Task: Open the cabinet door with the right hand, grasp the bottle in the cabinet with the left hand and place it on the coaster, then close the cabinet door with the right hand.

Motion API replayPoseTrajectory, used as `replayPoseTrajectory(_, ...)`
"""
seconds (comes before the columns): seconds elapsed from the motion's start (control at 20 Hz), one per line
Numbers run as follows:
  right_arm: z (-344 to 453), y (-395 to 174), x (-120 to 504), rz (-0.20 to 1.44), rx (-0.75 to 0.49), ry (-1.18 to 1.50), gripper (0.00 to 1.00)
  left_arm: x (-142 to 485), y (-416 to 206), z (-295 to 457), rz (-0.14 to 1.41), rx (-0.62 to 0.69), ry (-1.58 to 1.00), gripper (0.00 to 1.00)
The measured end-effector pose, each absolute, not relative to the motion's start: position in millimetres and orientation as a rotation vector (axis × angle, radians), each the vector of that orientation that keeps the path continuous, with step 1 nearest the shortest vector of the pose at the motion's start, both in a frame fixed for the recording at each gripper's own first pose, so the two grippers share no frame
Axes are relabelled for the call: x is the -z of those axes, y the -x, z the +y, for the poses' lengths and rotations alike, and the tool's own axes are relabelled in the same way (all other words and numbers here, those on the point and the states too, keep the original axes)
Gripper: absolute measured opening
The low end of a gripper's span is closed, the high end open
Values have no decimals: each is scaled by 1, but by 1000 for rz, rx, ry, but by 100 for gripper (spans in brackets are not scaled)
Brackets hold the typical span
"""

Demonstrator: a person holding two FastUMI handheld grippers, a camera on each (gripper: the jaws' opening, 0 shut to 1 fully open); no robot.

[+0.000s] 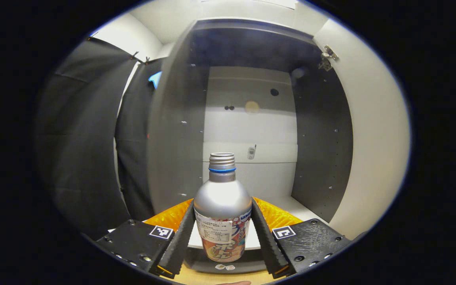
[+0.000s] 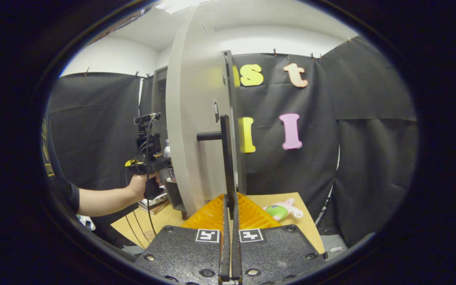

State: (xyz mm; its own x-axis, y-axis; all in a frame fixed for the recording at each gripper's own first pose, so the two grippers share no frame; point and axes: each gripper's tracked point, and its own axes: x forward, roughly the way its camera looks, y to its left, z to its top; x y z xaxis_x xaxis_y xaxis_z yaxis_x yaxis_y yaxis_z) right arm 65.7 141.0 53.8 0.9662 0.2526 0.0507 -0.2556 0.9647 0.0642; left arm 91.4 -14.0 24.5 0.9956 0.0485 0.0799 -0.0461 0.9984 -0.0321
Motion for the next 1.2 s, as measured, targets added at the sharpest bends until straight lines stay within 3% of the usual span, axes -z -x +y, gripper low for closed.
replayPoseTrajectory(0.6, 135, -68, -53, -73, -326, -90, 5, -26, 6, 55, -103, -164, -44, 76)
replayPoseTrajectory(1.05, 129, -52, -50, -178, -170, 157, 5, 60, 34, 85, -93, -239, -60, 76)
replayPoseTrajectory(1.2, 118, -40, -22, -128, -137, 300, 6, 99, 47, 99, -96, -288, -37, 76)
